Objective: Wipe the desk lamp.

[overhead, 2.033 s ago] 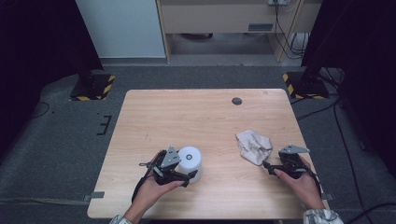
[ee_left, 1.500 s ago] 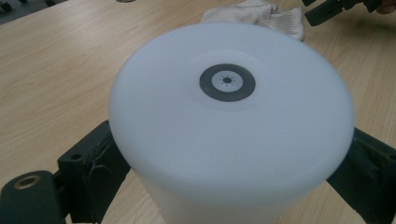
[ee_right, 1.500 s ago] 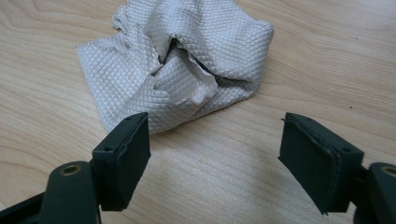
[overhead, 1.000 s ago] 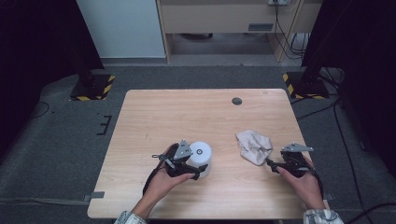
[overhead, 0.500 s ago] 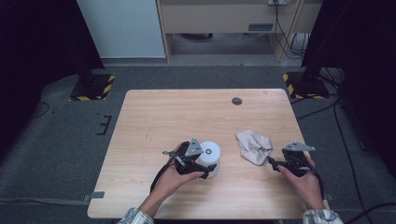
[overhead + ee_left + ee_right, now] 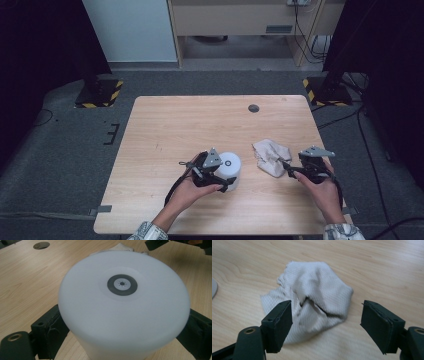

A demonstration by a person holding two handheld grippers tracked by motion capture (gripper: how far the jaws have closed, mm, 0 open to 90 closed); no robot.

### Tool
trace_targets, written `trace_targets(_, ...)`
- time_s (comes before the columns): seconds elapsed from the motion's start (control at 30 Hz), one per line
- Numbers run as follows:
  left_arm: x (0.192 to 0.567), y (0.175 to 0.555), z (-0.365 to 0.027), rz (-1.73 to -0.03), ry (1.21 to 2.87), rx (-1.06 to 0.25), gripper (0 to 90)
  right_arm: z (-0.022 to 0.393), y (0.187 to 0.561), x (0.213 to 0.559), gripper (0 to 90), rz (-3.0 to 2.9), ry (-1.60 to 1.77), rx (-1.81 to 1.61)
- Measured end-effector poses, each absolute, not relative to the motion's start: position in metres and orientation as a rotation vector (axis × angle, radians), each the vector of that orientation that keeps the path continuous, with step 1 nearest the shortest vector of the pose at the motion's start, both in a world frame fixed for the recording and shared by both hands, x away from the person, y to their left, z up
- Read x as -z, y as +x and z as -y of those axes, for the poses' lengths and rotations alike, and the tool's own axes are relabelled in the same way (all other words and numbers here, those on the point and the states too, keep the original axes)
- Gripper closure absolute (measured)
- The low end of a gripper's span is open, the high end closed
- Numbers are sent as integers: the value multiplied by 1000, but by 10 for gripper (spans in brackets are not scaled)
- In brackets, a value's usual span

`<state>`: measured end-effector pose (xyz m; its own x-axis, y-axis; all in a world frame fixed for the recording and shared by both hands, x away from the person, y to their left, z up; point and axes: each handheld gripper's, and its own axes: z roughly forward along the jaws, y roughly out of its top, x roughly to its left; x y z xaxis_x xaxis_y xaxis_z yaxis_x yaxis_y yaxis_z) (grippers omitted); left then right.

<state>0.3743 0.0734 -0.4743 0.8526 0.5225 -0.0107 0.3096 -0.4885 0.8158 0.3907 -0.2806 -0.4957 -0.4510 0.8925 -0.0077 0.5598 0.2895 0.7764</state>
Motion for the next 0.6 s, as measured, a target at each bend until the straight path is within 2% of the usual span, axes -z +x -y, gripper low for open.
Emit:
trace_targets(0.07, 474, 374, -71, -601, 2121, -297, 79, 275, 398, 493, 259, -2135, 1286, -1010)
trace_targets(0.27, 474, 370, -67, -580, 2126, -282, 79, 255, 428, 493, 380, -2185, 1259, -958)
trace_targets(0.33, 474, 370, -67, -579, 2127, -279, 79, 253, 435, 498, 377, -2203, 1264, -950)
trace_targets(0.47, 474, 369, -68, -575, 2128, -277, 78, 251, 442, 508, 293, -2248, 1282, -936)
trace_targets(0.6, 473, 368, -70, -570, 2124, -288, 74, 246, 441, 515, 260, -2299, 1281, -939)
